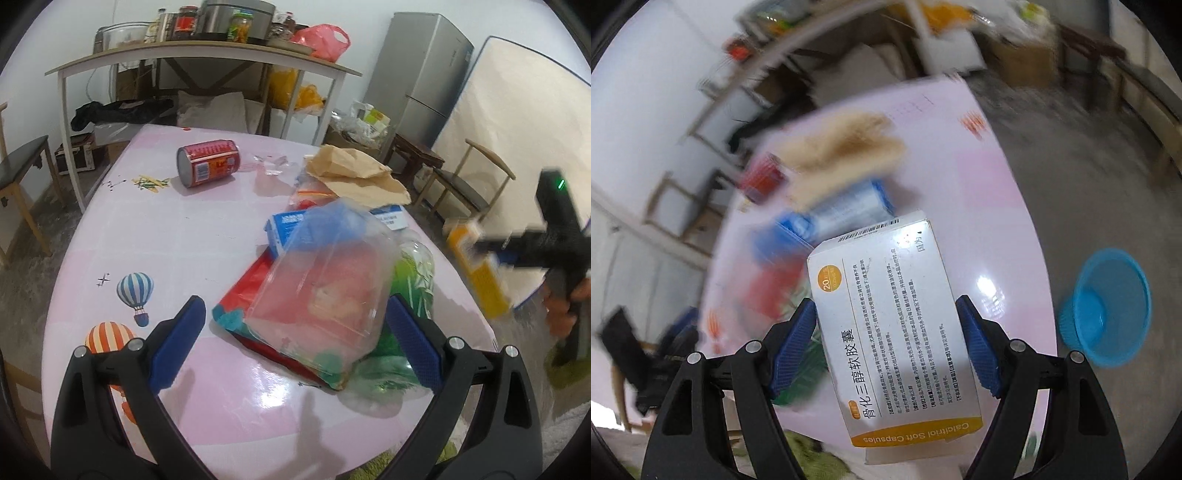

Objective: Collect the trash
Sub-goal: 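Grasp the brown paper bag with the left tool while the right tool holds the box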

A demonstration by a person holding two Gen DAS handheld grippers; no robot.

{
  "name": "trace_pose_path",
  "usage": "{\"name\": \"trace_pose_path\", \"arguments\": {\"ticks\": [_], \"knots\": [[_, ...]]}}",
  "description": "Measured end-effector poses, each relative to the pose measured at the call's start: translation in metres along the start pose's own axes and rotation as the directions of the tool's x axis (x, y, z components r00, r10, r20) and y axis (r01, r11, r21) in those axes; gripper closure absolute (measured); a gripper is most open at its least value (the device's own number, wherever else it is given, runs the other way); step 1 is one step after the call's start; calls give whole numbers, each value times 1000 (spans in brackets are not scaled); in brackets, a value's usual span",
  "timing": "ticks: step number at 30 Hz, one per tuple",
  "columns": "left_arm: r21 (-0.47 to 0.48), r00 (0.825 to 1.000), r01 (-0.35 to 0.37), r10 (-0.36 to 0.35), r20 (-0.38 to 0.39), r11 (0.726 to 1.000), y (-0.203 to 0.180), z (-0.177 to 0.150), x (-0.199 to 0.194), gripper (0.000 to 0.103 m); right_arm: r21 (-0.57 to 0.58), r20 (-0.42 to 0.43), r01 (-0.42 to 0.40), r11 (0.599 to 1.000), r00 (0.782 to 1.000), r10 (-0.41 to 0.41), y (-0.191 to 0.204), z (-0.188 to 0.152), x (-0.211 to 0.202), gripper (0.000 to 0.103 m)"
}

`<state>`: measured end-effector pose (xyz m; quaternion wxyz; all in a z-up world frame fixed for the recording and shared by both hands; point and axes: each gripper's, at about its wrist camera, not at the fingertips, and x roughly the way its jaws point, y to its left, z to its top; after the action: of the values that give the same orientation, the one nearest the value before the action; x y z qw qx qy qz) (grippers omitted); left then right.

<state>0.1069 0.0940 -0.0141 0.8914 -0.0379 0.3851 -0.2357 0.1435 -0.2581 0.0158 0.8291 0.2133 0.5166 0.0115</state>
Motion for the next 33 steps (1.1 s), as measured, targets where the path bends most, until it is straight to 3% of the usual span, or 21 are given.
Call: {"name": "trace_pose_path", "arguments": {"ticks": [5,10,17,20,24,27,30,33], "knots": [[60,1000,11,-11,-7,998,-15,0,-6,9,0,-38,171,985,985,-171,-12,-26,33,27],[67,1000,20,-19,-9,998,-25,-1,-13,9,-75,-39,166,983,985,-170,-2,-38,41,15],[50,997,77,-76,-30,996,-38,9,-11,9,-194,-15,253,948,965,-261,10,-46,45,15],[75,995,99,-98,-18,992,-48,29,-10,9,-205,-13,251,946,966,-259,8,-47,45,15],[145,992,125,-125,-5,982,-65,71,-4,9,-187,-19,221,957,973,-229,0,-47,44,33],[182,987,160,-159,-24,970,-75,106,15,9,-173,-8,192,966,981,-196,-6,-46,41,33],[249,986,164,-152,-66,955,-88,137,45,9,-161,-2,172,972,985,-175,-12,-47,40,33],[243,971,200,-159,-178,949,-97,168,93,9,-150,4,161,976,987,-162,-18,-46,39,33]]}}
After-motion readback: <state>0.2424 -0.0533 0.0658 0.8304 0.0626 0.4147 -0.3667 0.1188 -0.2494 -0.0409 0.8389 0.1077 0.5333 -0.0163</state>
